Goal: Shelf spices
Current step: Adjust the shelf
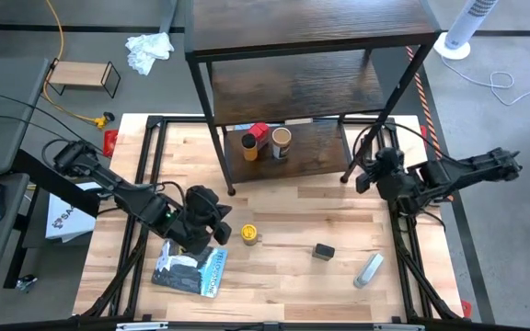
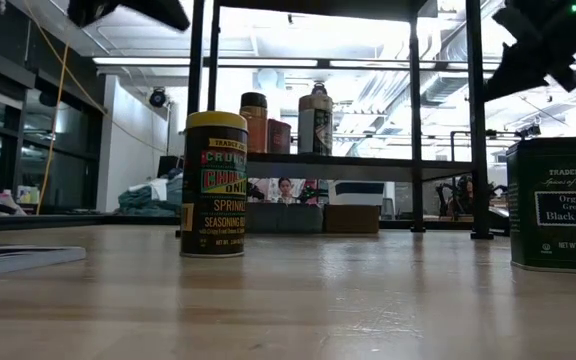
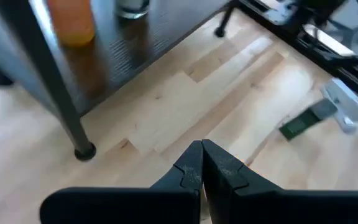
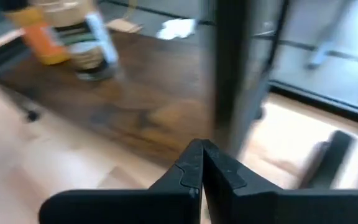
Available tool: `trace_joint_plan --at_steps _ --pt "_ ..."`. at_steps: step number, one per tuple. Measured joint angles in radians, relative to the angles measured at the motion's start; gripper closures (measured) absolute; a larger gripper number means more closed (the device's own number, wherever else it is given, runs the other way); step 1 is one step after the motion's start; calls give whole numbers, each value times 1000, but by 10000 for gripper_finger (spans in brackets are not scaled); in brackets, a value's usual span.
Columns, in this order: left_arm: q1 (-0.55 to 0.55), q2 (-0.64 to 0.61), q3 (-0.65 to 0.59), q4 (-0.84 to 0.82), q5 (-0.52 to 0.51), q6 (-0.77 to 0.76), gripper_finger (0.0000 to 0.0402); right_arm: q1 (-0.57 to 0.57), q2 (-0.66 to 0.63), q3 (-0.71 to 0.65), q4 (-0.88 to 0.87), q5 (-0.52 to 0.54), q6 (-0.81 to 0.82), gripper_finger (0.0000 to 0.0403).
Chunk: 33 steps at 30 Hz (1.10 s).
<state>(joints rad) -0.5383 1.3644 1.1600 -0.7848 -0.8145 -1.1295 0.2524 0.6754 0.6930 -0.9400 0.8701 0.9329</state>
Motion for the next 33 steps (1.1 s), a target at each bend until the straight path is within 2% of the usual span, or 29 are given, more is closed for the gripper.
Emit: trace_joint_plan --at_steps 3,6,8,12,15,17,23,26,33 --pt "23 -25 87 -196 -80 13 401 1 3 0 97 -56 -94 403" --pt "78 -26 142 -445 -222 -137 401 0 12 0 153 -77 -133 403" --pt "133 -25 144 -549 -232 -238 401 0 19 0 168 -81 -147 403" --pt "242 -21 80 -607 -202 -275 401 0 36 0 181 -98 -148 403" --pt "312 -22 27 -531 -286 -303 401 1 46 0 209 -125 -154 403" --pt "348 -23 -6 -412 -293 -251 401 1 46 0 234 -160 -172 403" --pt "367 -25 -30 -94 -231 91 401 5 43 0 350 -284 -242 403" --pt "355 -46 -33 12 -183 254 401 5 43 0 380 -336 -260 403" --pt "328 -93 -30 67 -24 389 401 5 43 0 397 -374 -287 403"
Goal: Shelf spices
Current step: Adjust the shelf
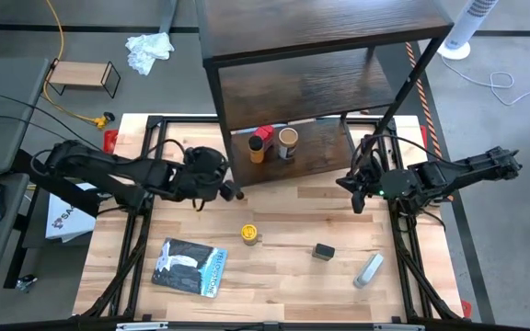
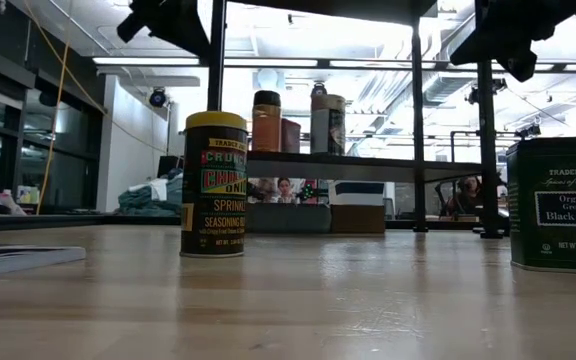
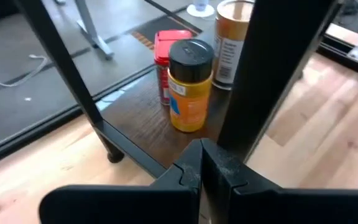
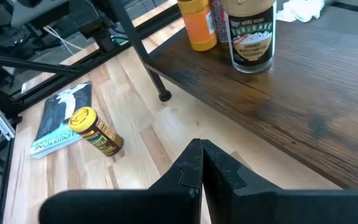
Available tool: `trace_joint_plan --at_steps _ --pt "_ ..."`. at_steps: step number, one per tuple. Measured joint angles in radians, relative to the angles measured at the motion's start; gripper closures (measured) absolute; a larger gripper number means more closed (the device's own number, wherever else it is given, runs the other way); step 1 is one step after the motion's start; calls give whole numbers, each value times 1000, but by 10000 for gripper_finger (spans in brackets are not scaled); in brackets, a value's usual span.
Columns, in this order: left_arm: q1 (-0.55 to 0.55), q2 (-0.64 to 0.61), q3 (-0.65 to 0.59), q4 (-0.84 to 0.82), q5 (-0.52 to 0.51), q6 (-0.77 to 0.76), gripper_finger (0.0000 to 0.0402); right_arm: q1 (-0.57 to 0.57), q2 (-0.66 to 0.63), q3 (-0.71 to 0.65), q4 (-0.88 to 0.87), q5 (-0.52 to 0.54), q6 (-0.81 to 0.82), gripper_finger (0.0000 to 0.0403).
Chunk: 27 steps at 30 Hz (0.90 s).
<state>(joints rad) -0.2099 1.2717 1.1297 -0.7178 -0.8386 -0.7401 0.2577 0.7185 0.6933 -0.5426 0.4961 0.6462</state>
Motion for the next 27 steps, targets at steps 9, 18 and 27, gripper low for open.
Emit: trace_joint_plan --at_steps 9,18,27 --pt "-24 -9 -1 102 3 148 401 0 0 0 37 -5 -39 403" --pt "62 -51 -1 224 142 388 401 0 1 0 54 -54 -45 403" --pt "242 -55 -1 404 543 568 401 0 2 0 79 -87 -45 403"
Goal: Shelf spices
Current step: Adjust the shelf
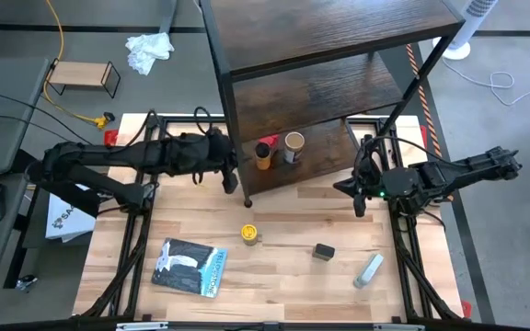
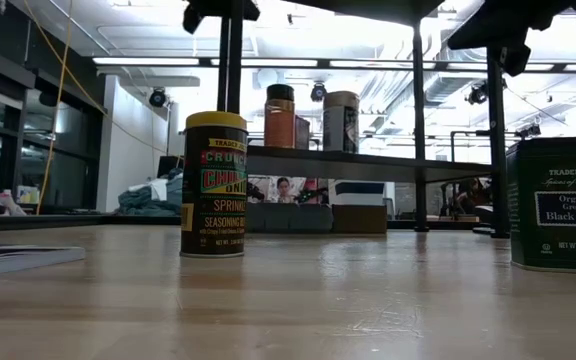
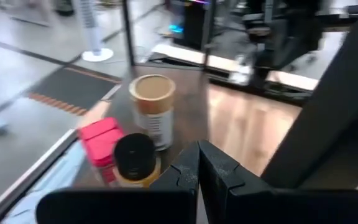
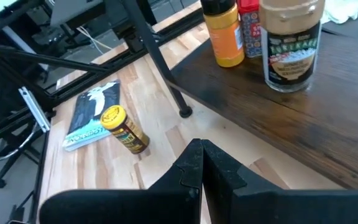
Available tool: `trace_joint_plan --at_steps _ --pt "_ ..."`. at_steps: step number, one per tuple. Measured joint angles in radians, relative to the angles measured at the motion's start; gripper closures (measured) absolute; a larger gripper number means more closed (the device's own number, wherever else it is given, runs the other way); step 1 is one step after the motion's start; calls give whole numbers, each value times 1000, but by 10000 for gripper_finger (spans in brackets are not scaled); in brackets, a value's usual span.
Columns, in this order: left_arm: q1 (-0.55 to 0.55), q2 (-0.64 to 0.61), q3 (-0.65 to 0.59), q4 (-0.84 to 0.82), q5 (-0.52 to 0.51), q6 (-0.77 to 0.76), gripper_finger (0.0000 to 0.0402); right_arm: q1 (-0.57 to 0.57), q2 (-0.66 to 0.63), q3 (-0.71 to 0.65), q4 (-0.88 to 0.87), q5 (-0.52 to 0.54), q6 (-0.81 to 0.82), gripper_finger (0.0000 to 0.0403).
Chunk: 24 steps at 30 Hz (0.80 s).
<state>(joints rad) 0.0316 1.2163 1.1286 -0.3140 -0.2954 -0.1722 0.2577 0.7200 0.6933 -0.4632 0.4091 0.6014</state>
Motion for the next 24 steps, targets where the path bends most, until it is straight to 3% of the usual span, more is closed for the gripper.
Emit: trace_joint_plan --at_steps 5,11,15,24 --pt "36 0 0 -1 165 -24 401 0 0 0 20 -20 -3 403" --pt "-8 0 0 -1 237 -105 401 0 16 0 47 -20 -18 403" --pt "-67 1 0 0 228 -157 401 0 58 0 131 -20 -45 403" --pt "-215 1 0 34 48 -243 401 -3 223 0 306 26 -87 403"
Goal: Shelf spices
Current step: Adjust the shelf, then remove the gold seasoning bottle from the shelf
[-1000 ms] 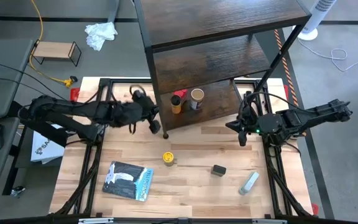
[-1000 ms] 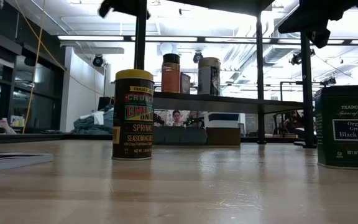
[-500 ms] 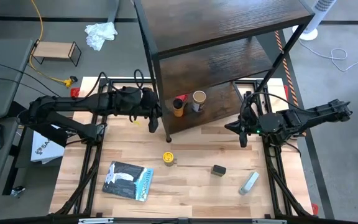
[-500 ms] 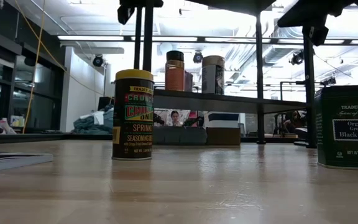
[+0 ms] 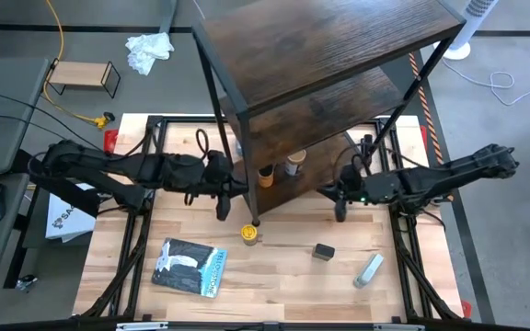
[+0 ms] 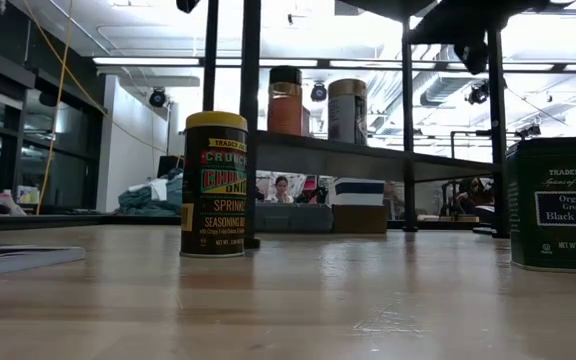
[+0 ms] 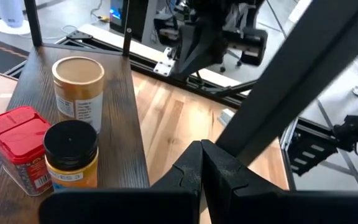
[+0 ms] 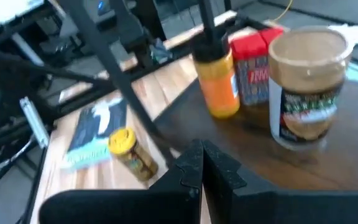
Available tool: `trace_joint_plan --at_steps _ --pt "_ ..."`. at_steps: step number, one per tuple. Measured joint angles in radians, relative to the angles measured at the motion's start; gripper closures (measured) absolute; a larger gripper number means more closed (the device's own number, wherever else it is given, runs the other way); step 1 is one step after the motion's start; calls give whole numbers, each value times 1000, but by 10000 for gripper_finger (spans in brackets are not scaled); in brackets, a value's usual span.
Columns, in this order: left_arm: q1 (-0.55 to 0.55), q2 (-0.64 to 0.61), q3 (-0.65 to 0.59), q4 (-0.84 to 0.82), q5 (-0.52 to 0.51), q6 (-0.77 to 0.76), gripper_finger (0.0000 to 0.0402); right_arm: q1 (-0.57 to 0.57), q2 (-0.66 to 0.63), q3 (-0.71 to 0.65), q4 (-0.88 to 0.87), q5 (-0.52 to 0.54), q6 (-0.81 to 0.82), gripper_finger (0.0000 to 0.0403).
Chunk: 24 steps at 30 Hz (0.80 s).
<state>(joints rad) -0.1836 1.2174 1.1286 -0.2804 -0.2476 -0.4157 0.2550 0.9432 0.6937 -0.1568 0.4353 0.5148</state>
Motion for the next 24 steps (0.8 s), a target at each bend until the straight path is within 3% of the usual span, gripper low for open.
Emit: trace_joint_plan --at_steps 8,14,18,24 --pt "-70 44 0 83 -49 -59 401 0 122 1 258 26 -125 403" --pt "-102 110 0 163 -48 -67 401 0 149 110 38 54 -145 393" --pt "-102 121 0 176 -49 -72 401 0 167 219 -188 63 -180 347" --pt "-96 114 0 176 -51 -72 401 -1 209 295 -307 133 -174 239"
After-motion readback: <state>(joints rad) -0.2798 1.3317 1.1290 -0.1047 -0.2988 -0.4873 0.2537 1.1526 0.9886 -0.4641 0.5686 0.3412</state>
